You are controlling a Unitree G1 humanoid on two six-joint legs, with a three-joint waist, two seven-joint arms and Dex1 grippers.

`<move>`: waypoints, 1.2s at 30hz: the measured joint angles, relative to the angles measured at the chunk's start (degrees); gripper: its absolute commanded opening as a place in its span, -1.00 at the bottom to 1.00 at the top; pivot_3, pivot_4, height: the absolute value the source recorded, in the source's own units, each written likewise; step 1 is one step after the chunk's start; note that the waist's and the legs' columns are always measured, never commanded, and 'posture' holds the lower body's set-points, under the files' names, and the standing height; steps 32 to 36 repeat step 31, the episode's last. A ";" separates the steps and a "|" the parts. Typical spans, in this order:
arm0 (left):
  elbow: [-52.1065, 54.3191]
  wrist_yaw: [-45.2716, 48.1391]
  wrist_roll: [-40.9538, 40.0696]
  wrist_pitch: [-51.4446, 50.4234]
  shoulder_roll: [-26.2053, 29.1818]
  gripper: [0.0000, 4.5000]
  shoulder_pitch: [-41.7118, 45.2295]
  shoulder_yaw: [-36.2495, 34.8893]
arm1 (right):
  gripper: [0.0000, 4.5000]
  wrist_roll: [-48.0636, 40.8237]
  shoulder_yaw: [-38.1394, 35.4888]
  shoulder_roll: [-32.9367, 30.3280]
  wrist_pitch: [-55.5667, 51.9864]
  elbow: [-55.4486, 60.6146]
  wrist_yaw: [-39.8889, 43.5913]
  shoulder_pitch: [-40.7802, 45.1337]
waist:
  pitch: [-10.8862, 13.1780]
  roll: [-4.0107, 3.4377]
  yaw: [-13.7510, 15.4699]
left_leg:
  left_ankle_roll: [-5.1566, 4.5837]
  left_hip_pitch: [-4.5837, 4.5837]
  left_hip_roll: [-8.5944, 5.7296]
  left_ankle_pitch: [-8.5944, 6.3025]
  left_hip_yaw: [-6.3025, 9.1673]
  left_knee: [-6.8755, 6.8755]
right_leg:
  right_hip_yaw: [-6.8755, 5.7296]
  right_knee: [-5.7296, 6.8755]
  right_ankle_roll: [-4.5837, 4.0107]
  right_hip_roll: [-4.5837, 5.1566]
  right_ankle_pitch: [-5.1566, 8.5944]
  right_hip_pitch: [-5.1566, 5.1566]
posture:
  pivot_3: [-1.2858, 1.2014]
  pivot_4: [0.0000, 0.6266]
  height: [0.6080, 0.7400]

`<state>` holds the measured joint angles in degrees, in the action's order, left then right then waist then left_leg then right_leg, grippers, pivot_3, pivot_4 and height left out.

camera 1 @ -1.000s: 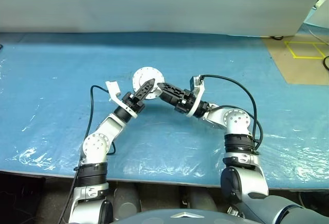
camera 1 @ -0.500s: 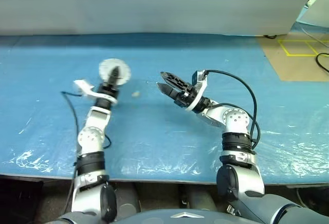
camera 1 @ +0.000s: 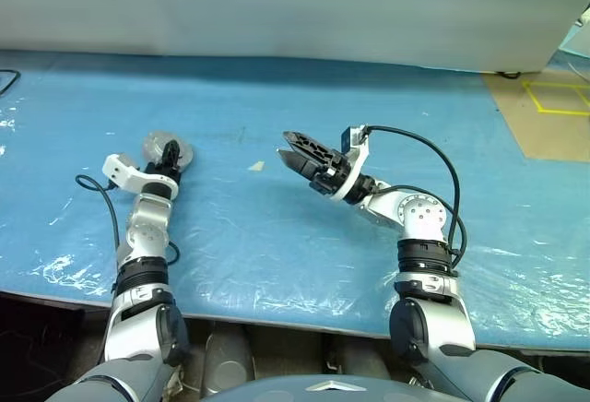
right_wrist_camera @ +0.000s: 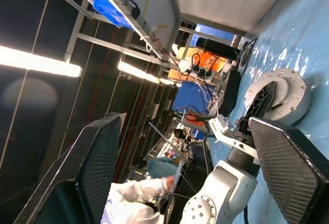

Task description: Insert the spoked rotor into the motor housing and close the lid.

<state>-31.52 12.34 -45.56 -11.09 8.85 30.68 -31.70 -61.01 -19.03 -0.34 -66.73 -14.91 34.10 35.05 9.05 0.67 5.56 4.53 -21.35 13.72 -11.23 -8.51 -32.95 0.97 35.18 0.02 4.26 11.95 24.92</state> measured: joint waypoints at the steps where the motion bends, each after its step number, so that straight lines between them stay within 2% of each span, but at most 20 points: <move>1: 0.01 0.01 -0.10 -0.08 -0.05 0.18 -0.01 -0.17 | 0.86 0.00 0.10 -0.06 0.00 0.07 0.00 -0.04 | 0.00 0.00 -0.07 | 0.00 0.03 0.00 0.00 0.00 -0.01 | 0.00 0.03 0.00 0.00 0.00 0.00 | 0.03 -0.52 1.00; 5: 0.59 0.04 -0.84 -0.17 -0.71 0.18 -0.60 -0.77 | 0.86 0.00 0.48 -0.15 0.01 0.12 0.13 -0.14 | 0.00 0.00 -0.19 | 0.00 0.08 0.00 0.00 0.00 -0.03 | 0.02 0.05 -0.01 0.00 0.00 0.00 | 0.03 -0.52 1.00; 6: 0.86 -0.11 -0.91 -0.05 -0.77 0.43 -0.82 -0.93 | 0.87 0.01 0.74 -0.15 0.03 0.12 0.18 -0.14 | 0.00 0.00 -0.21 | 0.00 0.09 0.00 0.00 0.00 -0.03 | 0.01 0.05 -0.01 0.00 0.00 0.00 | 0.03 -0.52 1.00; 7: 0.94 -0.55 -0.86 0.59 -0.86 0.51 -0.95 -1.34 | 0.87 0.03 0.99 -0.14 0.07 0.12 0.29 -0.14 | 0.00 0.00 -0.26 | 0.00 0.10 0.00 0.00 0.00 -0.03 | 0.01 0.05 -0.01 0.00 0.00 0.00 | 0.03 -0.52 1.00; 10: 1.53 -2.67 -0.14 4.56 -0.78 0.97 -1.06 -2.87 | 0.87 0.10 1.78 -0.15 0.30 0.12 0.61 -0.14 | 0.00 0.00 -0.30 | 0.00 0.14 0.00 0.00 -0.01 -0.03 | 0.02 0.05 -0.01 0.00 0.01 -0.01 | 0.03 -0.52 1.00; 11: 1.60 -3.39 0.21 5.71 -0.62 1.00 -1.05 -3.37 | 0.87 0.10 1.87 -0.15 0.37 0.12 0.63 -0.14 | 0.00 0.00 -0.30 | 0.00 0.14 0.00 0.00 -0.01 -0.03 | 0.01 0.05 -0.01 0.00 0.01 -0.01 | 0.03 -0.52 1.00; 17: 0.18 -10.61 5.84 18.50 1.41 1.00 -0.98 -7.02 | 0.87 0.16 2.58 -0.26 1.11 0.12 0.89 -0.26 | 0.00 0.00 -0.27 | 0.01 0.13 0.01 0.00 0.00 -0.03 | 0.01 0.03 0.00 0.00 0.00 -0.02 | 0.03 -0.52 1.00; 21: 0.02 -12.45 10.26 23.79 4.13 1.00 -1.09 -7.01 | 0.87 0.37 2.90 -0.60 1.82 0.12 1.08 -0.44 | 0.00 0.00 -0.12 | 0.00 0.11 -0.01 0.00 0.00 -0.03 | 0.00 0.03 0.01 0.00 0.00 -0.03 | 0.03 -0.52 1.00; 26: 6.85 -2.24 10.06 21.35 4.77 1.00 -3.59 -1.34 | 0.87 7.80 5.47 0.05 12.19 0.42 -0.88 -0.25 | 0.00 0.01 -0.07 | 0.01 0.09 -0.02 0.00 -0.01 -0.06 | -0.05 0.03 -0.02 0.04 0.02 -0.02 | 0.03 -0.52 1.00; 29: 15.89 7.20 8.30 16.84 4.79 1.00 -6.66 5.13 | 0.87 15.48 9.93 -1.70 20.39 2.21 -0.27 0.27 | 0.00 0.01 -0.17 | 0.01 0.07 0.01 -0.01 -0.03 -0.05 | -0.09 0.05 -0.05 0.04 0.04 0.04 | 0.03 -0.52 1.00; 31: 20.33 12.74 8.42 13.57 6.65 1.00 -8.71 10.00 | 0.87 19.81 12.88 -2.96 25.25 2.72 0.94 1.33 | 0.00 0.01 -0.33 | 0.01 0.08 0.04 -0.01 -0.04 -0.04 | -0.08 0.08 -0.05 0.03 0.04 0.09 | 0.03 -0.52 1.00; 36: 20.33 12.74 8.42 13.57 6.65 1.00 -8.71 10.00 | 0.87 19.81 12.88 -2.96 25.25 2.72 0.94 1.33 | 0.00 0.01 -0.33 | 0.01 0.08 0.04 -0.01 -0.04 -0.04 | -0.08 0.08 -0.05 0.03 0.04 0.09 | 0.03 -0.52 1.00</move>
